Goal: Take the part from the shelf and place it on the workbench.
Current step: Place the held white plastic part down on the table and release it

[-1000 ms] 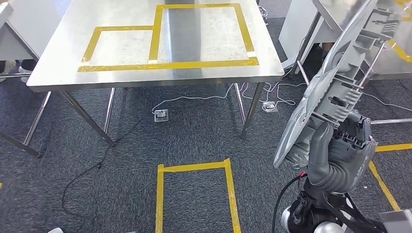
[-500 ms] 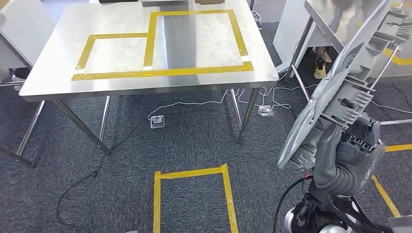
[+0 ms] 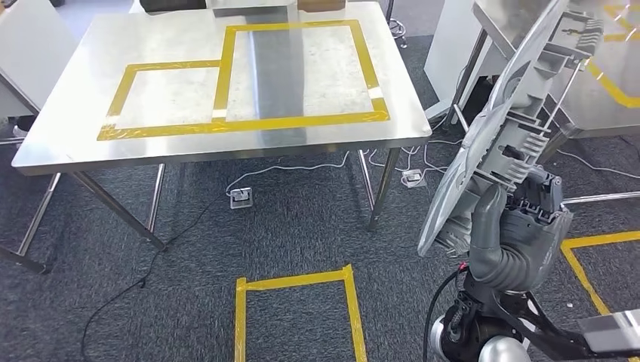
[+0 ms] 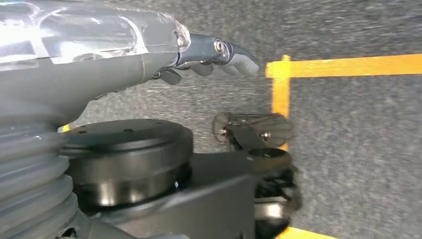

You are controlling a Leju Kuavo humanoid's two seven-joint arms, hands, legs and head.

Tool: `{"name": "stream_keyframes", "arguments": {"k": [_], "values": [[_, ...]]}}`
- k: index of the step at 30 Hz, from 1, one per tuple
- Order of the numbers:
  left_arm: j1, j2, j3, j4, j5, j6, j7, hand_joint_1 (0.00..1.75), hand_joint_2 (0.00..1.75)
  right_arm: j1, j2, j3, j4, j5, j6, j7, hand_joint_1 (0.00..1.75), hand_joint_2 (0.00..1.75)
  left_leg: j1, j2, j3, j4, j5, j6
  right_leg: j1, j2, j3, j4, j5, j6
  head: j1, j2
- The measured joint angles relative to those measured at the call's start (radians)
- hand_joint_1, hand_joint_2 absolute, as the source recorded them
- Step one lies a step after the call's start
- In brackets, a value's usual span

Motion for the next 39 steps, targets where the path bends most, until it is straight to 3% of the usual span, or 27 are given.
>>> {"name": "stream_keyframes", "arguments": {"k": [2,5,7,9,10,11,12,14,15,16,18,21,22,24,25,26,27,29,30,33,36,37,39], "values": [[0.000,0.001,0.000,0.000,0.000,0.001,0.000,0.00,1.75,-0.001,0.000,0.000,0.000,0.000,0.000,-0.003,1.75,1.75,-0.008,0.005,0.015,-0.028,-0.016,0.011,0.001,-0.002,0.004,-0.001,-0.009,0.012,-0.002,0.000],[-0.001,0.003,0.000,0.000,-0.001,0.002,0.002,0.00,1.75,-0.001,0.000,0.000,0.000,0.000,0.000,-0.004,1.75,1.75,-0.003,-0.007,0.031,-0.049,-0.041,0.027,0.000,-0.004,0.006,0.010,-0.030,0.027,0.002,0.000],[-0.001,0.003,0.000,0.000,-0.001,0.002,0.002,0.00,1.75,-0.002,0.000,-0.001,0.000,0.000,0.000,-0.005,1.75,1.75,0.001,-0.014,0.047,-0.056,-0.050,0.037,-0.001,0.007,-0.040,0.100,-0.069,0.034,0.011,0.000],[0.000,0.002,0.000,0.000,-0.001,0.002,0.003,0.00,1.75,-0.001,0.000,-0.001,0.000,0.001,0.000,-0.005,1.75,1.75,-0.001,-0.019,0.062,-0.057,-0.062,0.043,0.000,0.014,-0.129,0.240,-0.106,0.037,0.019,0.000],[0.001,0.002,0.000,0.000,-0.001,0.002,0.004,0.00,1.75,0.000,0.000,-0.001,0.001,0.001,0.000,-0.005,1.75,1.75,-0.003,-0.022,0.072,-0.057,-0.070,0.044,0.000,0.015,-0.165,0.285,-0.103,0.036,0.021,0.000],[0.002,0.002,0.000,0.000,-0.001,0.002,0.004,0.00,1.75,0.002,0.000,-0.001,0.001,0.001,0.000,-0.005,1.75,1.75,-0.005,-0.026,0.083,-0.057,-0.077,0.045,0.001,0.016,-0.187,0.296,-0.078,0.033,0.024,0.000],[0.002,0.002,0.000,0.000,-0.001,0.002,0.005,0.00,1.75,0.003,0.000,0.000,0.001,0.000,0.000,-0.005,1.75,1.75,-0.007,-0.030,0.097,-0.057,-0.086,0.045,0.002,0.016,-0.191,0.268,-0.032,0.028,0.026,0.000],[0.002,0.001,0.000,0.000,-0.001,0.002,0.006,0.00,1.75,0.003,0.000,0.000,0.001,0.000,0.000,-0.005,1.75,1.75,-0.011,-0.036,0.121,-0.059,-0.102,0.043,0.008,0.021,-0.168,0.158,0.066,0.009,0.030,0.000],[0.001,0.000,0.001,0.000,-0.001,0.002,0.006,0.00,1.75,0.003,0.000,0.000,0.001,0.000,0.000,-0.005,1.75,1.75,-0.011,-0.038,0.128,-0.059,-0.108,0.040,0.013,0.024,-0.155,0.114,0.096,-0.001,0.028,0.000],[0.001,-0.002,0.001,0.000,-0.001,0.002,0.007,0.00,1.75,0.002,0.000,0.000,0.001,0.000,0.000,-0.005,1.75,1.75,-0.009,-0.039,0.130,-0.060,-0.112,0.036,0.018,0.026,-0.146,0.087,0.104,-0.011,0.029,0.000],[0.000,-0.004,0.001,0.000,-0.001,0.001,0.008,0.00,1.75,0.000,0.000,0.000,0.000,0.001,0.000,-0.005,1.75,1.75,-0.005,-0.039,0.126,-0.064,-0.113,0.025,0.025,0.026,-0.135,0.061,0.095,-0.024,0.032,0.000],[-0.003,-0.003,0.000,-0.001,-0.001,0.001,0.009,0.00,1.75,-0.001,0.002,0.000,-0.001,0.000,0.000,-0.005,1.75,1.75,-0.006,-0.030,0.113,-0.044,-0.130,0.009,0.013,0.022,-0.100,0.000,0.085,-0.028,0.034,0.000],[-0.003,-0.002,0.000,-0.001,-0.001,0.002,0.009,0.00,1.75,0.000,0.004,0.000,-0.001,0.000,0.000,-0.005,1.75,1.75,-0.004,-0.027,0.090,-0.005,-0.147,0.002,0.009,0.020,-0.088,-0.014,0.084,-0.027,0.030,0.000],[-0.003,0.000,0.001,-0.001,-0.001,0.002,0.009,0.00,1.75,-0.001,0.006,0.000,0.000,0.000,0.000,-0.005,1.75,1.75,0.006,-0.023,0.017,0.109,-0.180,-0.014,0.006,0.018,-0.072,-0.021,0.077,-0.026,0.018,0.000],[-0.002,0.000,0.001,-0.001,-0.001,0.002,0.010,0.00,1.75,-0.001,0.006,0.000,0.000,-0.001,0.000,-0.005,1.75,1.75,0.011,-0.023,-0.017,0.153,-0.184,-0.021,0.004,0.018,-0.066,-0.021,0.072,-0.023,0.015,0.000],[-0.001,0.001,0.000,0.000,-0.001,0.002,0.011,0.00,1.75,0.000,0.006,0.000,0.001,-0.002,0.000,-0.005,1.75,1.75,0.016,-0.022,-0.038,0.170,-0.170,-0.027,0.001,0.018,-0.058,-0.020,0.065,-0.019,0.012,0.000],[0.000,0.001,0.000,0.000,-0.001,0.002,0.011,0.00,1.75,0.000,0.007,0.000,0.002,-0.004,0.000,-0.005,1.75,1.75,0.021,-0.020,-0.040,0.151,-0.136,-0.033,-0.003,0.018,-0.049,-0.017,0.056,-0.014,0.010,0.000],[0.001,0.001,0.000,0.000,-0.001,0.002,0.012,0.00,1.75,0.000,0.008,0.000,0.004,-0.007,0.000,-0.006,1.75,1.75,0.027,-0.011,-0.008,0.053,-0.053,-0.044,-0.011,0.019,-0.030,-0.010,0.036,0.000,0.003,0.000],[0.000,0.002,0.000,-0.001,-0.001,0.002,0.012,0.00,1.75,-0.001,0.008,0.000,0.005,-0.009,0.000,-0.006,1.75,1.75,0.028,-0.007,0.013,0.005,-0.031,-0.045,-0.012,0.020,-0.024,-0.005,0.025,0.009,-0.003,0.000],[-0.001,0.003,0.001,-0.001,-0.001,0.002,0.013,0.00,1.75,-0.002,0.009,0.000,0.005,-0.010,0.000,-0.008,1.75,1.75,0.021,-0.004,0.035,-0.038,-0.047,-0.018,-0.010,0.019,-0.021,0.002,0.011,0.029,-0.006,0.000],[0.000,0.003,0.001,0.000,0.000,0.002,0.015,0.00,1.75,-0.003,0.010,0.000,0.005,-0.010,0.000,-0.008,1.75,1.75,0.021,-0.010,0.041,-0.040,-0.059,0.008,-0.014,0.016,-0.028,0.027,-0.012,0.039,0.008,0.000],[-0.001,0.003,0.001,0.000,0.000,0.002,0.015,0.00,1.75,-0.003,0.009,0.000,0.005,-0.010,0.000,-0.008,1.75,1.75,0.020,-0.011,0.046,-0.041,-0.062,0.015,-0.014,0.017,-0.049,0.072,-0.034,0.040,0.013,0.000],[-0.001,0.003,0.001,0.000,0.000,0.002,0.016,0.00,1.75,-0.002,0.009,0.000,0.005,-0.010,0.000,-0.008,1.75,1.75,0.015,-0.010,0.055,-0.041,-0.070,0.026,-0.011,0.017,-0.124,0.211,-0.086,0.039,0.024,0.000]]}}
